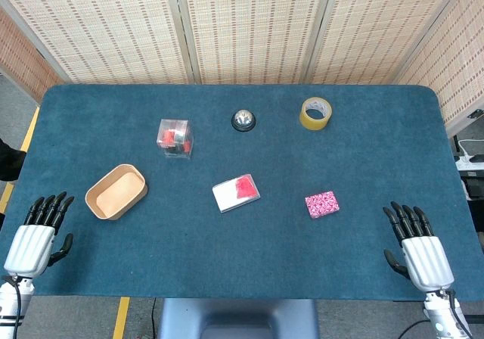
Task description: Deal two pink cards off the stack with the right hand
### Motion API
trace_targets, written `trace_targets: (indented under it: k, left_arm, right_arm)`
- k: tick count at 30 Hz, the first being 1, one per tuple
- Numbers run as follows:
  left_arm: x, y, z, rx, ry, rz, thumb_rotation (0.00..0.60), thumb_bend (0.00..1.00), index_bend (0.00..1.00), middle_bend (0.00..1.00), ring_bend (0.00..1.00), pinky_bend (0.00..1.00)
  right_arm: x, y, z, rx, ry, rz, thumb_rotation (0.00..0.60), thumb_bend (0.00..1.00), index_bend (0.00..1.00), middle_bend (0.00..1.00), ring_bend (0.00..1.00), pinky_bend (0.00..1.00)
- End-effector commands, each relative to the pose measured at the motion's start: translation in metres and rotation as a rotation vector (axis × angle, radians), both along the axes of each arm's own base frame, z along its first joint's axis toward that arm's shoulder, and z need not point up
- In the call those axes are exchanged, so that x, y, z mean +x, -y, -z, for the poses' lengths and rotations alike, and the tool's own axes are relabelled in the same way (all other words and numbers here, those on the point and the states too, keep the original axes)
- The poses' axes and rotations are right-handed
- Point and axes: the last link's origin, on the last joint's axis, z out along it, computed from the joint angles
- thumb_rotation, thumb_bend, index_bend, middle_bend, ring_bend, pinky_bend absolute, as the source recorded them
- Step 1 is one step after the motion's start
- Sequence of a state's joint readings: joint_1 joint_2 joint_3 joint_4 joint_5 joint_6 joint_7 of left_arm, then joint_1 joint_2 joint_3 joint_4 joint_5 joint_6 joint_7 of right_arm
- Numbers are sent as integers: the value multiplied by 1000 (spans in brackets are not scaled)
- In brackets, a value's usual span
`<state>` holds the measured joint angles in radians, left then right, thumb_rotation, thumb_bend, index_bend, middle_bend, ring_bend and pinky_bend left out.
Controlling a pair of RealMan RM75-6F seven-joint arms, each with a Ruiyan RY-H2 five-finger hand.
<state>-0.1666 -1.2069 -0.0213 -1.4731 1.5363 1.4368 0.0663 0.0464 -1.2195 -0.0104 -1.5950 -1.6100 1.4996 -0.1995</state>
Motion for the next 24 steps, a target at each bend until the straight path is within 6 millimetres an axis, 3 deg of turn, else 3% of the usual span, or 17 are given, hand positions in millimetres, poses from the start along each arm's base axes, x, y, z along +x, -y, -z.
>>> trace_targets:
  k: [1,7,16,24]
  left_arm:
    - [0,0,0,-2,1,1,600,484,0,0,0,60]
    - [0,-2,0,-4,12,0,600,483,0,0,0,60]
    - [2,-6,5,-27,13,9,600,483,0,0,0,60]
    - [-1,-4,-1,-8,16,-3,600,483,0,0,0,60]
  right_arm:
    - [0,0,0,2,-1,1,600,270,0,0,0,0]
    - [1,12,10,27,-10,-26,600,270,0,0,0,0]
    - [23,76,39,191,-126,-112,600,269,3,4,0,0]
    - [49,122,70,290,-209,-153,600,269,91,83,0,0]
